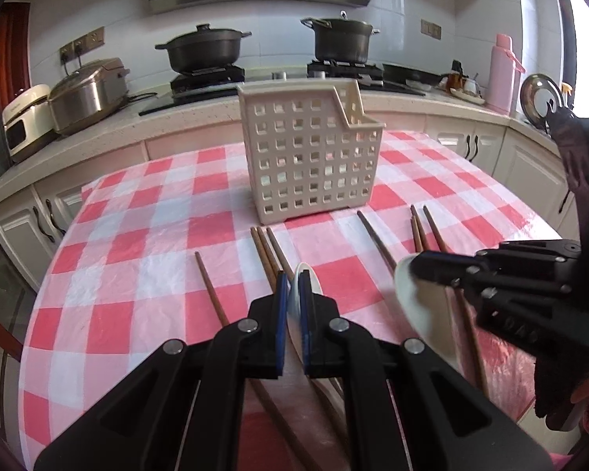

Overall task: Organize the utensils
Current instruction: 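Lift both held spoons and carry them over the white basket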

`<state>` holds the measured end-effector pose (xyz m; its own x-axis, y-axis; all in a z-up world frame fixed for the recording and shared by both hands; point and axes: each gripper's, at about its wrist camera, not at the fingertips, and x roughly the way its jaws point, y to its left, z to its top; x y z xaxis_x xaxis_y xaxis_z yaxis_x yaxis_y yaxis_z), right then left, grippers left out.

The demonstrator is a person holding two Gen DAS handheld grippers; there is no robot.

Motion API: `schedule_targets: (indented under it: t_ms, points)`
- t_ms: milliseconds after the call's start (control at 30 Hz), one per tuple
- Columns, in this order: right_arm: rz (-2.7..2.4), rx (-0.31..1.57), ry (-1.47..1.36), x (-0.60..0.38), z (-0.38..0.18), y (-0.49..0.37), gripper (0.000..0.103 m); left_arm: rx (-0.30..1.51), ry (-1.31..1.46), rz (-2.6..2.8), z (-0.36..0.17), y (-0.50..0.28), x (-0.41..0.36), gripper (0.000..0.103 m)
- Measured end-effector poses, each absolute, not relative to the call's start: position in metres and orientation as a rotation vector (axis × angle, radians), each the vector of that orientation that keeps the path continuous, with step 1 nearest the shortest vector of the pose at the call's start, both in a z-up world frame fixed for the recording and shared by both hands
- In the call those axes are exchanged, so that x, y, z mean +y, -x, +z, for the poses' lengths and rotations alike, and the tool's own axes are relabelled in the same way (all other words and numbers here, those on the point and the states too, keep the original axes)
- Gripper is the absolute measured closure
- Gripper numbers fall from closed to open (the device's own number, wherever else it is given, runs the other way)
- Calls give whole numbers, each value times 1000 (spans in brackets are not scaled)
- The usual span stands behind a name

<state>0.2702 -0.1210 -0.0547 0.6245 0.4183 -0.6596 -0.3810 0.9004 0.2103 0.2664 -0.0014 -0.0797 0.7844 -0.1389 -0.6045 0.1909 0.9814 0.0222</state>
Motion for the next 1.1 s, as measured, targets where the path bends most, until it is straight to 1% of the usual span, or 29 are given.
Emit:
schedule_targets:
  t_ms: [300,400,567,733,1100]
  points:
    - [380,607,-63,-133,-11,-273,98,527,-66,-119,-40,-256,5,97]
    - [339,533,-42,-134,3,-283,98,479,-60,-97,-23,-262,8,97]
    - [276,468,-47,-143,16,-312,98,381,-73,-47,5,-273,6,97]
    - [238,407,-43,-145,27,-336,98,287,-97,-8,32,-292,-2,97]
    - [187,272,-14,-138,61,-389,98,195,-88,39,79,-363,-7,97]
